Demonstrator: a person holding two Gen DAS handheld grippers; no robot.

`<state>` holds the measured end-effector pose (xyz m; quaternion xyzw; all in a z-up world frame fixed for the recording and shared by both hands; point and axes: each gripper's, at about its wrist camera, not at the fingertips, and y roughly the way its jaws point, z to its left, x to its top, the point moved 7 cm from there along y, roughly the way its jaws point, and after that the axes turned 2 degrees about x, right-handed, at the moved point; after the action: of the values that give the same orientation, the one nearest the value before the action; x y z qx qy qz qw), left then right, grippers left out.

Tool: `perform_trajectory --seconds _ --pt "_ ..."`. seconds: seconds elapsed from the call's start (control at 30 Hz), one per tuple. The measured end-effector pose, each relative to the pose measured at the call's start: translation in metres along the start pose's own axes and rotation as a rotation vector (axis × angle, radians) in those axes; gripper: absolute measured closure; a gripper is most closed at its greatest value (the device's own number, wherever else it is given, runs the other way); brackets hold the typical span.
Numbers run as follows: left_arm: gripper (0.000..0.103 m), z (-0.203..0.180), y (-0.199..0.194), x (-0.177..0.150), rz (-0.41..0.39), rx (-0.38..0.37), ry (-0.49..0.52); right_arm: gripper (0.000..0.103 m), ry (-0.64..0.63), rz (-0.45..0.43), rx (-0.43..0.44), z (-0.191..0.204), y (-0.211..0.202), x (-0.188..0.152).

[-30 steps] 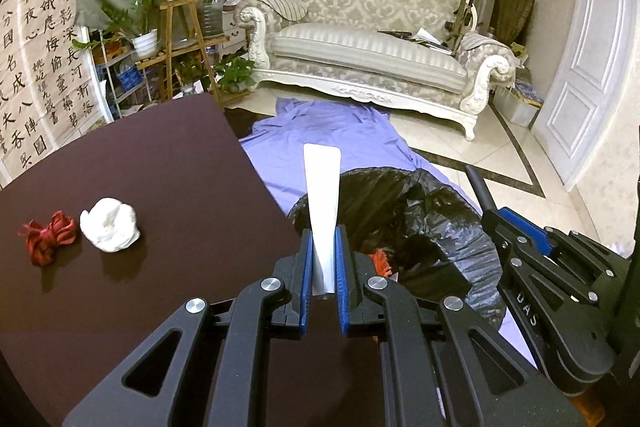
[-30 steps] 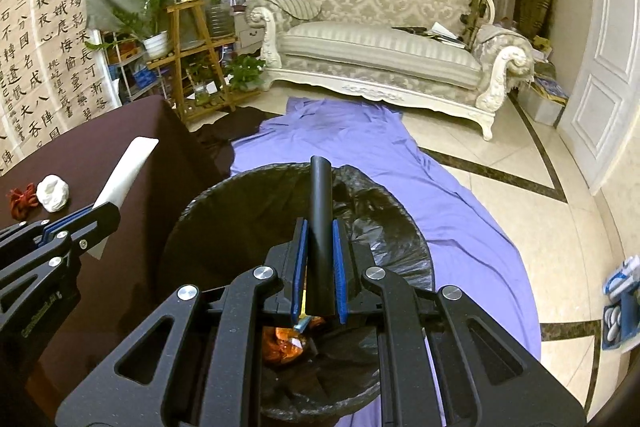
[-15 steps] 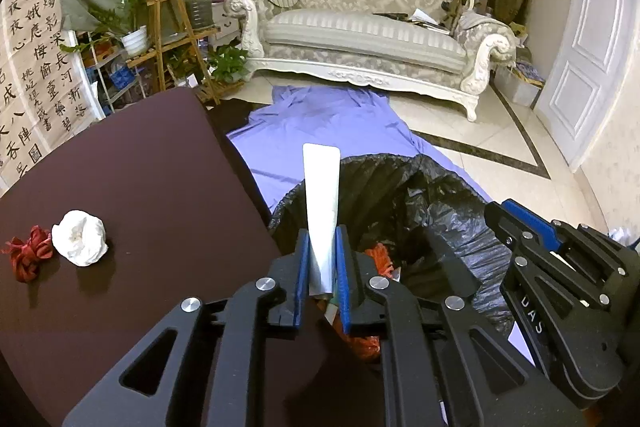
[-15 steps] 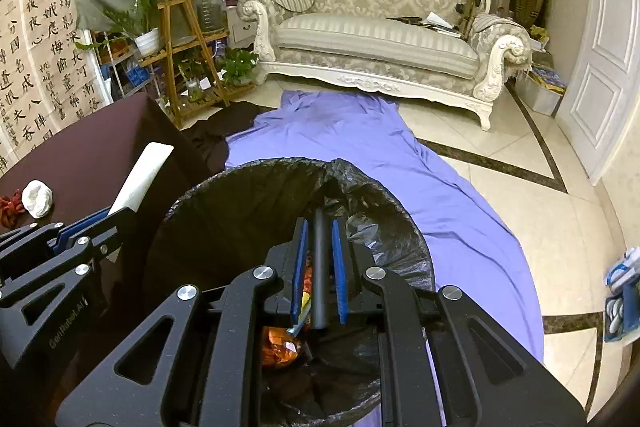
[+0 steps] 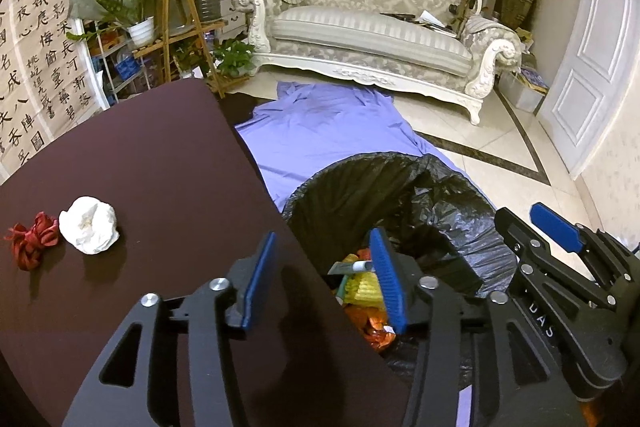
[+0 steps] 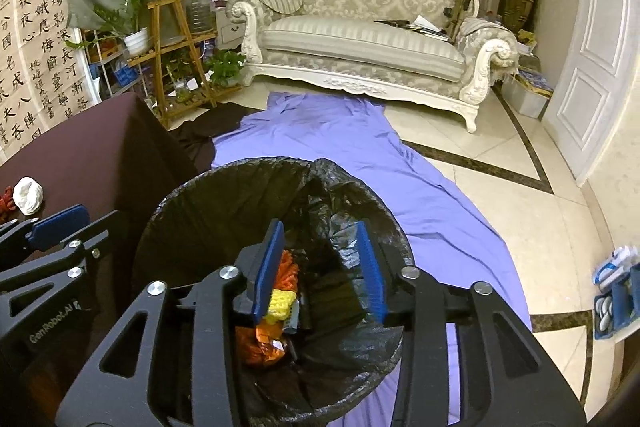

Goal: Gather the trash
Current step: 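Open both tools to drop the tube and pen into the bin, then move both open tools back over the red cloth and tissue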

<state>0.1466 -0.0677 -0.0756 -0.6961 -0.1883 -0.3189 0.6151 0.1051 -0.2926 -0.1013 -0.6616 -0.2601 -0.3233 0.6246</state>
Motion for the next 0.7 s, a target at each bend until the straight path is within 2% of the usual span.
perform_trajectory --seconds 0.17,0.33,0.5,0.7 --pt "0.044 0.015 -0.011 -0.001 -0.02 0.017 -0.024 0.053 0.006 -0.002 0.01 0.008 -0.006 -0.001" --pt "0.039 0.047 -0.027 -0.01 -0.038 0.061 -0.061 0.05 -0.004 0.009 0.076 0.035 -0.011 -0.004" --pt "0.035 0.087 -0.04 -0.023 -0.047 0.133 -0.103 0.047 -0.057 0.025 0.159 0.082 -0.016 -0.006" --pt "0.033 0.144 -0.049 -0.04 -0.019 0.227 -0.177 0.045 -0.135 0.029 0.254 0.141 -0.027 -0.003"
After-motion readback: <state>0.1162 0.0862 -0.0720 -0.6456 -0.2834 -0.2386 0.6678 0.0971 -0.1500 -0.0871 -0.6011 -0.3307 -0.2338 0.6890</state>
